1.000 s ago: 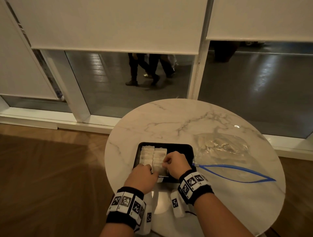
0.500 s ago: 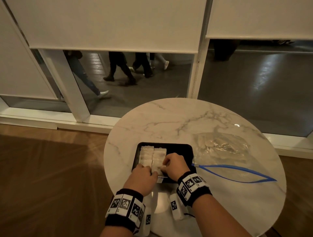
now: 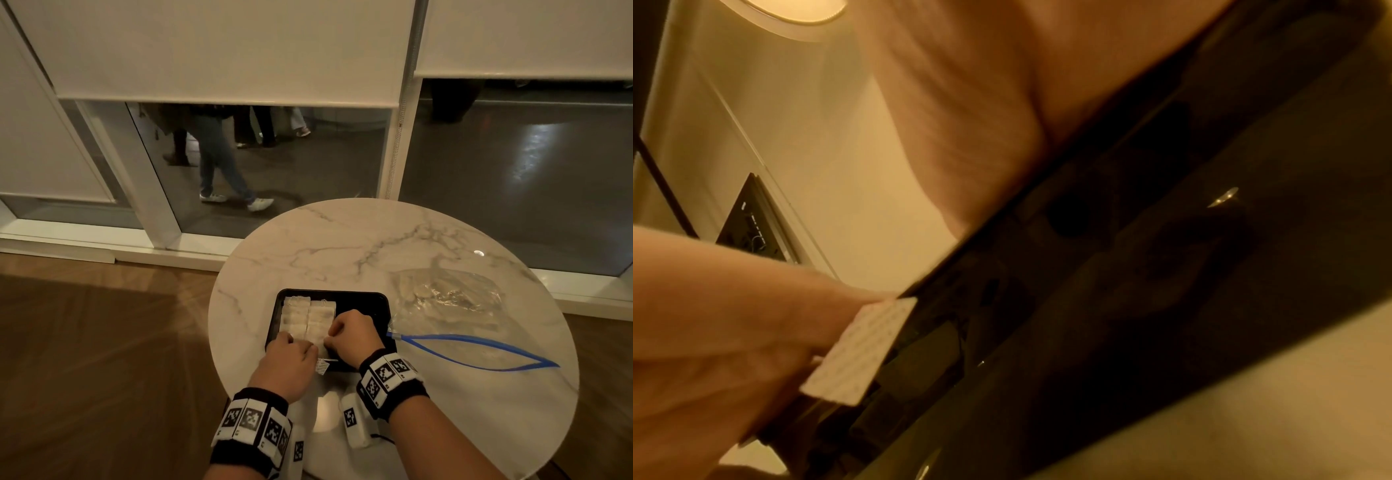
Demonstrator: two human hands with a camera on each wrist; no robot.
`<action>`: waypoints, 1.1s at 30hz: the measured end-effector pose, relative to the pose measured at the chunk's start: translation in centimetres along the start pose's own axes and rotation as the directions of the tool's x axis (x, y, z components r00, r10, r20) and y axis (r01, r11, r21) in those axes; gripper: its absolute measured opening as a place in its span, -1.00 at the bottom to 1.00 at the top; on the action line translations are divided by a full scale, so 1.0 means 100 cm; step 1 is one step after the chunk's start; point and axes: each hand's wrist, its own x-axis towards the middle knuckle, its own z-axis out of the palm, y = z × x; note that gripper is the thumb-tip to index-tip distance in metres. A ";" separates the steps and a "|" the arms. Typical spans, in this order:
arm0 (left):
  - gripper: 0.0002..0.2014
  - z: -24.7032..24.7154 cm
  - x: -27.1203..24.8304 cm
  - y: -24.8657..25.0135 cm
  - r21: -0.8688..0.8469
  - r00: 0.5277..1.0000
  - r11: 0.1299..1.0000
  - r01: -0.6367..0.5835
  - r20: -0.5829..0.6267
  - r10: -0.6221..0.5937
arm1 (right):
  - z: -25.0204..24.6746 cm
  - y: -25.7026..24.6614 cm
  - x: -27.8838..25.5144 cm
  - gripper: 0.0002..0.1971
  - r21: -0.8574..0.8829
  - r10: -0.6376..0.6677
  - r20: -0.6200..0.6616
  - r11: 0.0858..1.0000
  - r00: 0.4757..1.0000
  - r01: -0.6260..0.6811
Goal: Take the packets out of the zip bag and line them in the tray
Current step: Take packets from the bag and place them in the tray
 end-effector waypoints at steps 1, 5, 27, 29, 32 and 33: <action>-0.65 0.001 0.000 -0.001 0.049 1.000 0.999 -0.020 0.011 0.020 | 0.000 0.000 0.000 -0.92 0.003 -0.002 0.000 1.000 1.000 0.002; -0.67 0.002 0.002 -0.001 0.237 0.997 0.969 -0.075 0.048 0.065 | -0.002 0.000 0.000 -0.94 0.016 -0.009 -0.003 1.000 1.000 0.009; -0.67 0.003 0.003 -0.005 -0.162 0.993 0.980 0.113 -0.007 -0.115 | -0.025 -0.007 -0.054 -0.87 0.016 -0.314 0.226 0.948 0.922 0.319; -0.65 0.001 0.002 -0.004 -0.052 0.997 0.996 0.074 0.016 -0.073 | -0.028 -0.006 -0.055 -0.93 0.046 -0.287 0.227 0.958 0.931 0.285; -0.65 -0.002 0.000 0.000 -0.083 0.996 0.992 0.094 -0.004 -0.094 | -0.029 -0.004 -0.052 -0.94 0.069 -0.258 0.211 0.966 0.943 0.249; -0.63 -0.002 0.001 0.002 -0.117 0.995 0.989 0.093 -0.024 -0.097 | -0.030 -0.004 -0.051 -0.92 0.075 -0.248 0.203 0.969 0.947 0.237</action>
